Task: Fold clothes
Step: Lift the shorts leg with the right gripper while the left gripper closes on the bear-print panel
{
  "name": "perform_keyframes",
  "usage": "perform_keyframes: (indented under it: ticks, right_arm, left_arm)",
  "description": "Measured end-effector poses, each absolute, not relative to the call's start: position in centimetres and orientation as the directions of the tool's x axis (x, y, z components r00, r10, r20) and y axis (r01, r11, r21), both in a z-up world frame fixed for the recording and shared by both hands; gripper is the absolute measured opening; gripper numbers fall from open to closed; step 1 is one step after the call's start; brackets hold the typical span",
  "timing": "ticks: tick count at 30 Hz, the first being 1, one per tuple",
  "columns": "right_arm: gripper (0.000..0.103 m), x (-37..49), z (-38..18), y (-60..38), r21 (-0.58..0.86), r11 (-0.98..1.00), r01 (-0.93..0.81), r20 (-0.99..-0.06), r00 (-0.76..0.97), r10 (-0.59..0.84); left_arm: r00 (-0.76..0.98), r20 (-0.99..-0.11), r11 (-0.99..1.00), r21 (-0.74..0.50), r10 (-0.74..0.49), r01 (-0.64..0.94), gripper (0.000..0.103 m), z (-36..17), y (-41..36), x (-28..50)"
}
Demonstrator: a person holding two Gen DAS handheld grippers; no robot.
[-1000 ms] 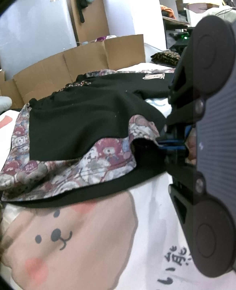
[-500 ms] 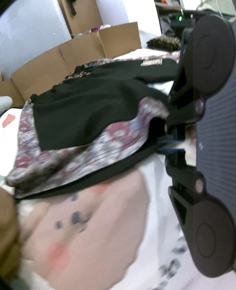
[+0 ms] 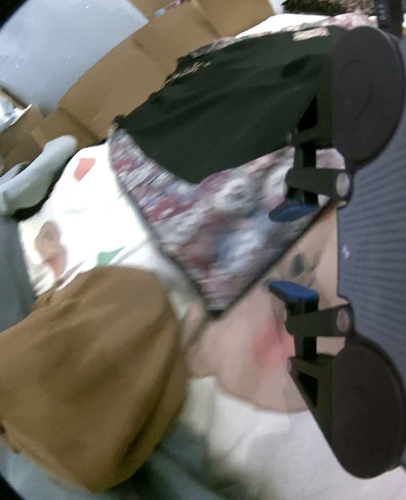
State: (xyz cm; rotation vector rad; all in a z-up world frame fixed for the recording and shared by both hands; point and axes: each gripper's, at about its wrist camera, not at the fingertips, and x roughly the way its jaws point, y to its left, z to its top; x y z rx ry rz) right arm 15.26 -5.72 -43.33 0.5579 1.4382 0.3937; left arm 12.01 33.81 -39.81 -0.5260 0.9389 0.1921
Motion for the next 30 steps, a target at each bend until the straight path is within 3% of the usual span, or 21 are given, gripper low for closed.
perform_keyframes:
  ticks: [11, 18, 25, 30]
  right_arm:
    - [0.0, 15.5, -43.2, -6.3, 0.527, 0.848, 0.053, -0.847, 0.11, 0.52]
    - [0.0, 15.9, -43.3, -6.3, 0.501, 0.864, 0.042, -0.862, 0.107, 0.495]
    - [0.0, 16.0, -43.7, -6.3, 0.511, 0.858, 0.055, -0.857, 0.106, 0.504]
    - [0.0, 16.0, -44.0, -6.3, 0.518, 0.853, 0.06, -0.853, 0.105, 0.51]
  left_arm:
    - [0.604, -0.796, 0.951, -0.143, 0.054, -0.273, 0.049, -39.4, 35.2, 12.5]
    - [0.611, -0.792, 0.974, -0.118, 0.025, -0.192, 0.048, -39.7, 35.2, 12.4]
    - [0.61, -0.792, 0.972, -0.127, 0.021, -0.198, 0.039, -40.4, 36.0, 12.4]
    - [0.615, -0.788, 0.972, -0.149, -0.006, -0.181, 0.014, -40.8, 36.6, 12.5]
